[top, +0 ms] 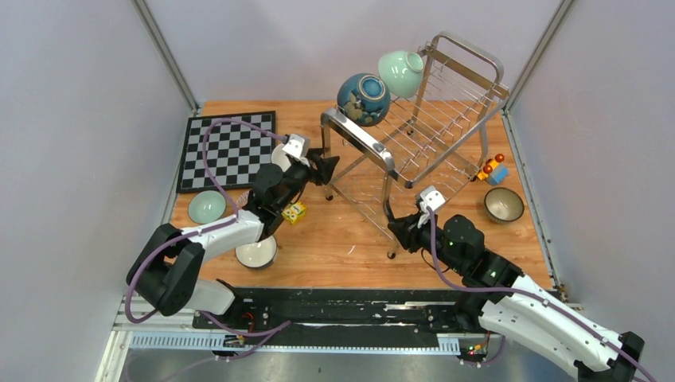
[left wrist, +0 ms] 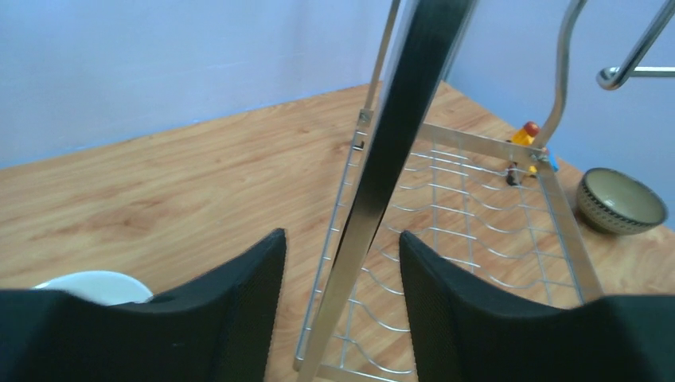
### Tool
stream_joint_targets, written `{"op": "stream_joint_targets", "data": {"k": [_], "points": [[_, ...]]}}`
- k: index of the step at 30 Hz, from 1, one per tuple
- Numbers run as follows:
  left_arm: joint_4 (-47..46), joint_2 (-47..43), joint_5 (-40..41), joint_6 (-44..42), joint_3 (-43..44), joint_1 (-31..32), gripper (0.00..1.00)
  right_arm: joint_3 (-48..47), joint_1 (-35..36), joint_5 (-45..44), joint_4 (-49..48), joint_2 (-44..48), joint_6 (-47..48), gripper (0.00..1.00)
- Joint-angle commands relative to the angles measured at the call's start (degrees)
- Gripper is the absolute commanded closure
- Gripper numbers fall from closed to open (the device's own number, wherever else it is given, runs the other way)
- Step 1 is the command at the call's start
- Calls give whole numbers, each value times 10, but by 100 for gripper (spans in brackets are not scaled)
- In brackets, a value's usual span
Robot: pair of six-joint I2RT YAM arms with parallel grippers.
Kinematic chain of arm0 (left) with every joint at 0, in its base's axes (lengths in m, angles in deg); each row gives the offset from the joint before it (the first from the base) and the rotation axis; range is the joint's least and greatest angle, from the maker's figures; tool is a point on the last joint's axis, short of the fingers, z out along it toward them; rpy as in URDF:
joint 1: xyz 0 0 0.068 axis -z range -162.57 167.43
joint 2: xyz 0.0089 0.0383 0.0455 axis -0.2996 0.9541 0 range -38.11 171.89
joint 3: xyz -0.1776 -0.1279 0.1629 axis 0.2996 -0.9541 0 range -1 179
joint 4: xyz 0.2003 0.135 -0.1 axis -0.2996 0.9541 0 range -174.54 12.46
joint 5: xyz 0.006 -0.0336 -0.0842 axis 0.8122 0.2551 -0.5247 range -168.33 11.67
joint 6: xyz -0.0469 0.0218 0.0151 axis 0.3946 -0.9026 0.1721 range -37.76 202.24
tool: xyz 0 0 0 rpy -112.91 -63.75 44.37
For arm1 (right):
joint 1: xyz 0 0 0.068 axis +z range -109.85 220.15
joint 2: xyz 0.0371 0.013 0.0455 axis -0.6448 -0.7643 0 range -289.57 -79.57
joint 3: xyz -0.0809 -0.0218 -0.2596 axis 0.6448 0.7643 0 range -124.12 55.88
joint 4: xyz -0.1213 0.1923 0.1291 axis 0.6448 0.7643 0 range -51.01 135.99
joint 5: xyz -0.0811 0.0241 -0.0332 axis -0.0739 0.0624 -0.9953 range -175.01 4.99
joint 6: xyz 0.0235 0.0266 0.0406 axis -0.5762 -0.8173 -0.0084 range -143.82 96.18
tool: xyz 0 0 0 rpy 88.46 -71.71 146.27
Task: Unload the bowls from the dish rack
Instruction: Adjust the dish rack at the center of the board.
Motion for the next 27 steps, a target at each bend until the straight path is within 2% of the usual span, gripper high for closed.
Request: {"op": "stream_joint_targets", "data": {"k": [1,3,11,13,21,27], "points": [[-59,2,-17,0,0,-4,52,3,1,-23,30,16,-32,100],[-72,-5,-1,-3,-15,-4,63,4,1,-34,32,16,-32,100],[-85,-23,-14,8,-38,-4,87,14,1,-90,23,13,-50,100],[-85,-29,-15,14,-43,-4,99,15,1,-106,16,9,-51,100],[-90,-94,24,41,-92,-4,100,6,0,-120,-14,-29,-38,100],[-39,-143,44,40,-104,-3,100,1,0,-140,-38,-55,-42,100]]}}
